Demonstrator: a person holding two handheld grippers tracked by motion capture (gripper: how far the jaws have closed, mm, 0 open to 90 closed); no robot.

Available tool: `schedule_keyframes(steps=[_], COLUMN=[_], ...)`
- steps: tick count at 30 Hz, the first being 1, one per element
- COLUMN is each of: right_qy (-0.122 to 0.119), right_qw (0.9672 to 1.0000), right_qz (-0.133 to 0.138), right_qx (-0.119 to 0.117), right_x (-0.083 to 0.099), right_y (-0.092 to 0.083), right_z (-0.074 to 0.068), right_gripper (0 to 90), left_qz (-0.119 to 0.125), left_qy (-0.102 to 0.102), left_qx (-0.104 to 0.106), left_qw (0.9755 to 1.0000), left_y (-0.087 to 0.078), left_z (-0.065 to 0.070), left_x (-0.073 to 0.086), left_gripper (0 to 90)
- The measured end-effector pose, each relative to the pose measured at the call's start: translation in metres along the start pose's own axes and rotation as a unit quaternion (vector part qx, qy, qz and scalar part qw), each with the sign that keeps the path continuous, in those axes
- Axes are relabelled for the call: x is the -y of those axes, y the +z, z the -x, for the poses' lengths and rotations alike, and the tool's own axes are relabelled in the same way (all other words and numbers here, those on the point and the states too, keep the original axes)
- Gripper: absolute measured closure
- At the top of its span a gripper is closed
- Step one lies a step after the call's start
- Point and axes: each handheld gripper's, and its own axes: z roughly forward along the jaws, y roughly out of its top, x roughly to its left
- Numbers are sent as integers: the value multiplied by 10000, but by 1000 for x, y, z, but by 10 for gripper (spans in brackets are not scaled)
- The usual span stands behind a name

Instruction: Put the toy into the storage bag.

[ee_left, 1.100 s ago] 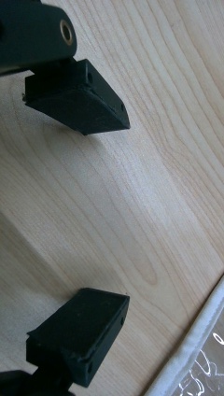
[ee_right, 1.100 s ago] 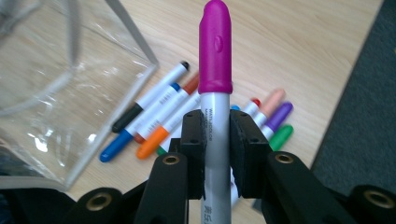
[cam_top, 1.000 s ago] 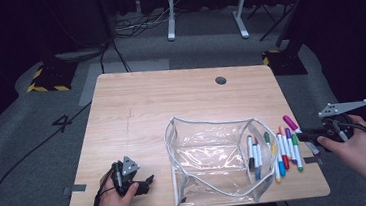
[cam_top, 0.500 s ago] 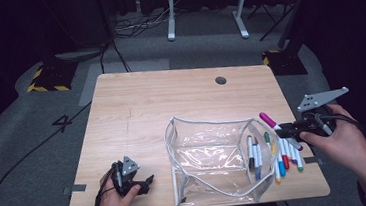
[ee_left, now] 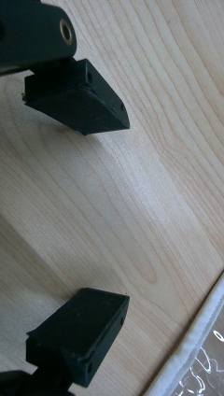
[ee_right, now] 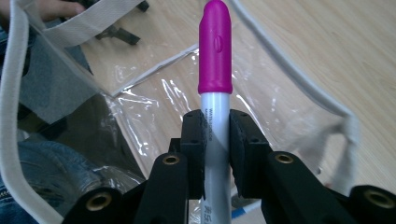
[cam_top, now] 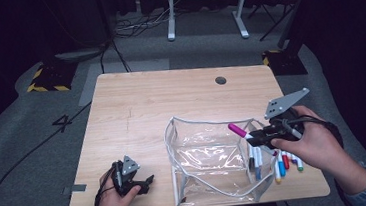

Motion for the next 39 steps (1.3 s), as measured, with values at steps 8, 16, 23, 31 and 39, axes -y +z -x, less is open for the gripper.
schedule_keyframes(steps=[8,16,23,31,39], right_qy=[-348,-571,-848,-1050,-1184], right_qw=[9985,9951,9897,9815,9755], right_qz=[-257,-540,-814,-1106,-1479], right_qx=[-334,-606,-818,-1159,-1122], right_x=[-17,-28,-35,-41,-45], right_y=[23,44,61,81,98], right_z=[-17,-34,-46,-60,-66], right_gripper=[769,769,769,769,769], left_qz=[1,-1,0,3,1], left_qy=[2,8,10,-1,10], left_qx=[-2,3,1,3,0], left_qw=[10000,10000,10000,10000,10000], left_y=[0,0,0,0,0], left_z=[0,0,0,0,0], left_x=[0,0,0,0,0], left_gripper=[148,148,148,148,148])
